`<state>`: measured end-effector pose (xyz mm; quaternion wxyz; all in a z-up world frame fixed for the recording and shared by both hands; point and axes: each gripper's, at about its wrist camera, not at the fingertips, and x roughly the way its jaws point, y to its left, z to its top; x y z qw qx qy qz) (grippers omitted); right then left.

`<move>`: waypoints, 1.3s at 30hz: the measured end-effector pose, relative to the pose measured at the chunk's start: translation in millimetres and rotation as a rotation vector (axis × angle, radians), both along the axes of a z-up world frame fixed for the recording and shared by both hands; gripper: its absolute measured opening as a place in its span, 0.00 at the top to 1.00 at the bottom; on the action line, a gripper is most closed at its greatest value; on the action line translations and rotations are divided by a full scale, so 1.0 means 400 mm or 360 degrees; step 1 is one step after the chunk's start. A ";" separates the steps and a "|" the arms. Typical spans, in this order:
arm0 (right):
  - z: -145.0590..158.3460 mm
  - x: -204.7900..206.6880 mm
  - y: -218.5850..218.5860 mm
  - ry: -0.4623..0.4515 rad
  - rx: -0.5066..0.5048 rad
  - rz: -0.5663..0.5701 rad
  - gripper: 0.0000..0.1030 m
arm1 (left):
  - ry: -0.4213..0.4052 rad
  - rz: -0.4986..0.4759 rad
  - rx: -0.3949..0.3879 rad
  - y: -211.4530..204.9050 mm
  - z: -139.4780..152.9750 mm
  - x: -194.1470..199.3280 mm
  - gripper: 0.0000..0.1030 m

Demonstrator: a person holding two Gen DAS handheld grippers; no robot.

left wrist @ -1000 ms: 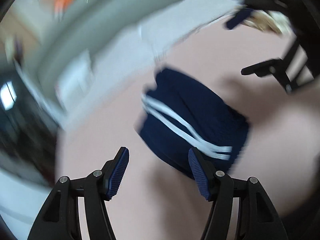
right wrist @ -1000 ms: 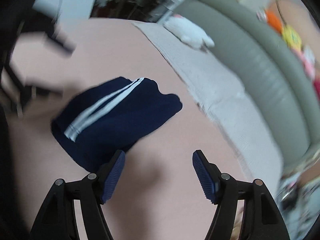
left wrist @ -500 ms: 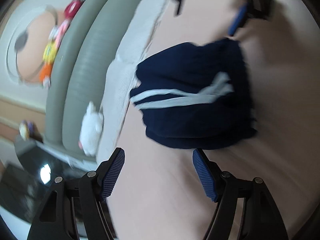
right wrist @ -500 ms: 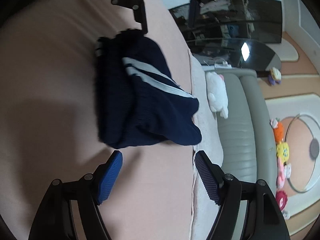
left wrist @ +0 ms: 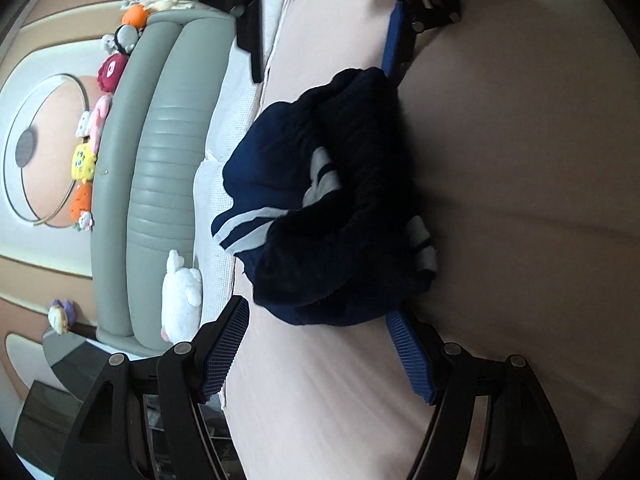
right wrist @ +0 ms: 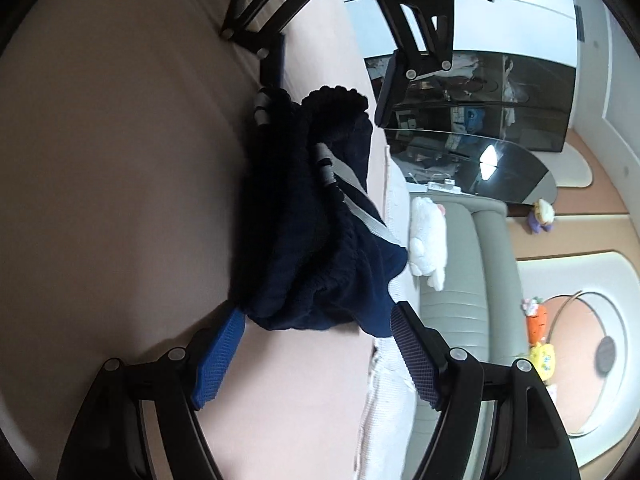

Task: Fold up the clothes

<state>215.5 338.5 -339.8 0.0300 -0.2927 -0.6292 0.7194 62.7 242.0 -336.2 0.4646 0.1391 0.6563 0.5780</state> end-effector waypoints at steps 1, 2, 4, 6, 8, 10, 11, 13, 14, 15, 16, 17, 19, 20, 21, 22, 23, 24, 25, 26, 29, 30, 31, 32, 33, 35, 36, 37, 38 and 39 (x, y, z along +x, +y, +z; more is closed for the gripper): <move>0.002 -0.007 0.002 -0.0014 -0.0019 0.0014 0.26 | 0.0021 -0.0010 0.0019 0.002 -0.002 0.002 0.32; 0.007 -0.011 0.006 -0.0020 -0.0031 0.0027 0.21 | 0.0054 -0.0015 0.0046 0.008 -0.007 0.003 0.30; 0.015 -0.019 0.011 -0.0038 -0.0048 0.0040 0.17 | 0.0107 -0.0021 0.0111 0.014 -0.011 0.003 0.23; 0.022 -0.027 0.014 -0.0065 -0.0058 0.0042 0.15 | 0.0078 -0.0023 0.0102 0.018 -0.005 0.000 0.22; 0.020 -0.025 0.013 -0.0091 -0.0009 0.0094 0.15 | 0.0033 -0.0039 0.0053 0.011 0.003 -0.004 0.22; 0.007 -0.011 0.015 -0.0103 0.0122 0.0195 0.15 | 0.0079 -0.0124 0.0011 -0.011 -0.003 -0.003 0.22; 0.001 -0.005 0.016 -0.0110 0.0185 0.0245 0.15 | 0.0123 -0.0174 -0.0007 -0.023 -0.009 -0.001 0.22; -0.004 0.002 0.018 -0.0121 0.0231 0.0303 0.15 | 0.0185 -0.0252 -0.0014 -0.034 -0.017 0.009 0.22; -0.007 0.006 0.018 -0.0127 0.0251 0.0330 0.15 | 0.0201 -0.0280 -0.0018 -0.035 -0.021 0.015 0.22; -0.007 0.000 0.020 -0.0145 0.0236 0.0329 0.15 | 0.0206 -0.0301 -0.0026 -0.030 -0.023 0.019 0.22; -0.004 -0.007 0.022 -0.0161 0.0214 0.0338 0.15 | 0.0210 -0.0322 -0.0032 -0.025 -0.026 0.023 0.22; -0.001 -0.017 0.027 -0.0158 0.0199 0.0341 0.15 | 0.0215 -0.0337 -0.0014 -0.013 -0.024 0.026 0.22; 0.000 -0.040 0.032 -0.0143 0.0194 0.0328 0.14 | 0.0221 -0.0299 0.0057 0.019 -0.023 0.029 0.21; -0.002 -0.053 0.033 -0.0130 0.0202 0.0313 0.14 | 0.0211 -0.0293 0.0068 0.033 -0.021 0.031 0.21; -0.002 -0.068 0.032 -0.0114 0.0211 0.0312 0.14 | 0.0201 -0.0287 0.0078 0.048 -0.019 0.033 0.21; -0.003 -0.074 0.032 -0.0110 0.0212 0.0316 0.14 | 0.0192 -0.0280 0.0088 0.063 -0.018 0.035 0.21; -0.004 -0.080 0.031 -0.0106 0.0213 0.0319 0.14 | 0.0182 -0.0275 0.0098 0.077 -0.016 0.037 0.20; -0.004 -0.085 0.031 -0.0102 0.0213 0.0323 0.14 | 0.0178 -0.0293 0.0095 0.077 -0.016 0.038 0.20; -0.002 -0.089 0.035 -0.0100 0.0197 0.0331 0.14 | 0.0175 -0.0310 0.0092 0.076 -0.017 0.039 0.20; 0.000 -0.087 0.038 -0.0087 0.0174 0.0328 0.14 | 0.0192 -0.0330 0.0105 0.073 -0.019 0.044 0.20; 0.001 -0.085 0.040 -0.0071 0.0131 0.0274 0.18 | 0.0282 -0.0429 0.0133 0.058 -0.034 0.066 0.21; -0.001 -0.082 0.038 -0.0079 0.0127 0.0266 0.22 | 0.0306 -0.0471 0.0123 0.054 -0.039 0.072 0.23; -0.007 -0.076 0.034 -0.0112 0.0128 0.0276 0.33 | 0.0329 -0.0512 0.0113 0.051 -0.043 0.078 0.23; -0.014 -0.072 0.031 -0.0136 0.0131 0.0284 0.38 | 0.0310 -0.0505 0.0080 0.058 -0.042 0.080 0.24; -0.016 -0.071 0.035 -0.0149 0.0128 0.0283 0.41 | 0.0291 -0.0499 0.0046 0.065 -0.040 0.082 0.25; -0.019 -0.072 0.033 -0.0179 0.0118 0.0280 0.50 | 0.0210 -0.0461 -0.0013 0.082 -0.030 0.080 0.26; -0.021 -0.073 0.032 -0.0194 0.0112 0.0278 0.51 | 0.0148 -0.0428 -0.0039 0.093 -0.023 0.076 0.26; -0.020 -0.073 0.028 -0.0218 0.0104 0.0271 0.51 | 0.0061 -0.0374 -0.0075 0.108 -0.011 0.072 0.26; -0.020 -0.073 0.025 -0.0241 0.0096 0.0264 0.51 | -0.0025 -0.0319 -0.0110 0.122 0.001 0.068 0.28; -0.012 -0.081 0.024 -0.0271 0.0077 0.0253 0.51 | -0.0094 -0.0277 -0.0151 0.135 0.011 0.068 0.32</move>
